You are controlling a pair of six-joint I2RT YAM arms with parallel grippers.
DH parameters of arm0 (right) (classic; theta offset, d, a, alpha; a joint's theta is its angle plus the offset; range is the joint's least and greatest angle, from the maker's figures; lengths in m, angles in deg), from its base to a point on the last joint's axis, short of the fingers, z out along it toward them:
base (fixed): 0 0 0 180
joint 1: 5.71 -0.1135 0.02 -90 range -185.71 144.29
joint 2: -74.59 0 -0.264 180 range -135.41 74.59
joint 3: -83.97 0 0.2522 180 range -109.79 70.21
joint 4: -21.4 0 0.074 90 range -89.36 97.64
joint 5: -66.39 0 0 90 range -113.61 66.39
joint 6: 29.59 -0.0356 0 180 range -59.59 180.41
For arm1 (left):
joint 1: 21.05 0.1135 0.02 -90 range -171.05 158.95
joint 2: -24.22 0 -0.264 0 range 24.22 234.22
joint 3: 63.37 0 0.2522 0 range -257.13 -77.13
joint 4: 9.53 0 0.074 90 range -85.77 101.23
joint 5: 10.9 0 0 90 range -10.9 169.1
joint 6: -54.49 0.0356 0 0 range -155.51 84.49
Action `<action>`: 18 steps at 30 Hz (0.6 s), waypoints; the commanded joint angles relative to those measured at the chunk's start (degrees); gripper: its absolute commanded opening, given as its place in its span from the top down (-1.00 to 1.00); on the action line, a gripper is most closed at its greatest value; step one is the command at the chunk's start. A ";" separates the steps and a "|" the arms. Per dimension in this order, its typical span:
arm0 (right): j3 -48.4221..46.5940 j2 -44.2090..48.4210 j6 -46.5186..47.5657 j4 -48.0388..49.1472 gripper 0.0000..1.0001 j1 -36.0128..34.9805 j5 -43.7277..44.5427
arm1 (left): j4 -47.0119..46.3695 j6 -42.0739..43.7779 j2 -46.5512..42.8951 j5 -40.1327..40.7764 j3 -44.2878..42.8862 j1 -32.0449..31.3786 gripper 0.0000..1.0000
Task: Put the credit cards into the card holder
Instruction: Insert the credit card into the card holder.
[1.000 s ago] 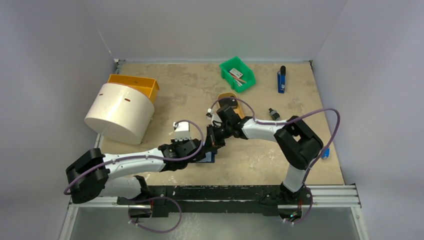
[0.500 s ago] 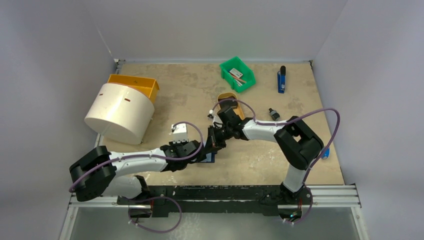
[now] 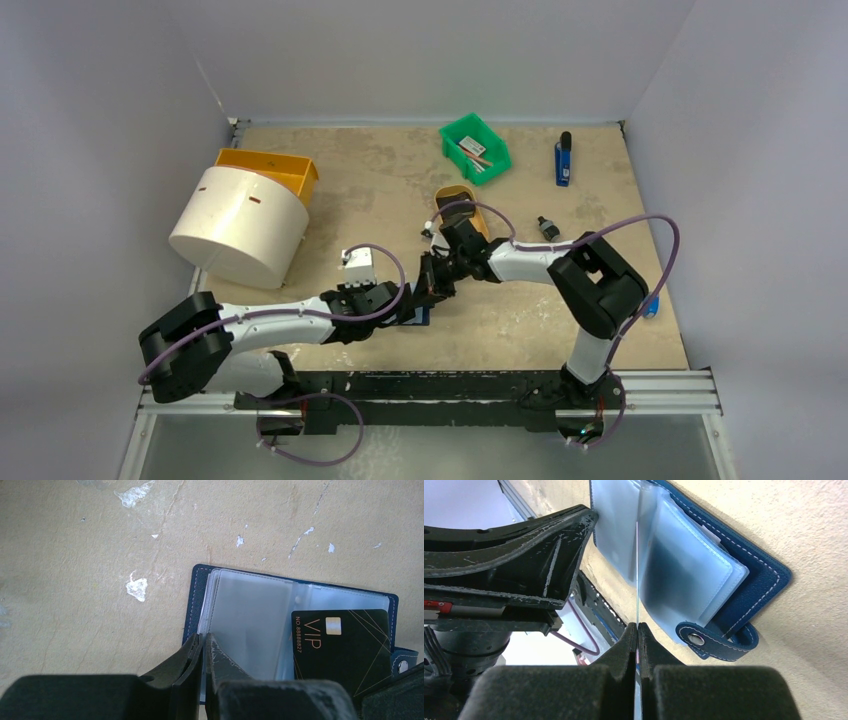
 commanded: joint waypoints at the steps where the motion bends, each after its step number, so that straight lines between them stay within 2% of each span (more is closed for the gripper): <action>1: -1.37 -0.38 -0.80 3.09 1.00 0.11 -1.52 | -1.03 -1.09 -1.15 1.01 0.06 0.14 0.89; 18: -1.29 -0.68 -1.25 1.85 1.00 0.12 -0.72 | -0.71 -1.35 -1.91 0.73 -0.08 0.17 0.90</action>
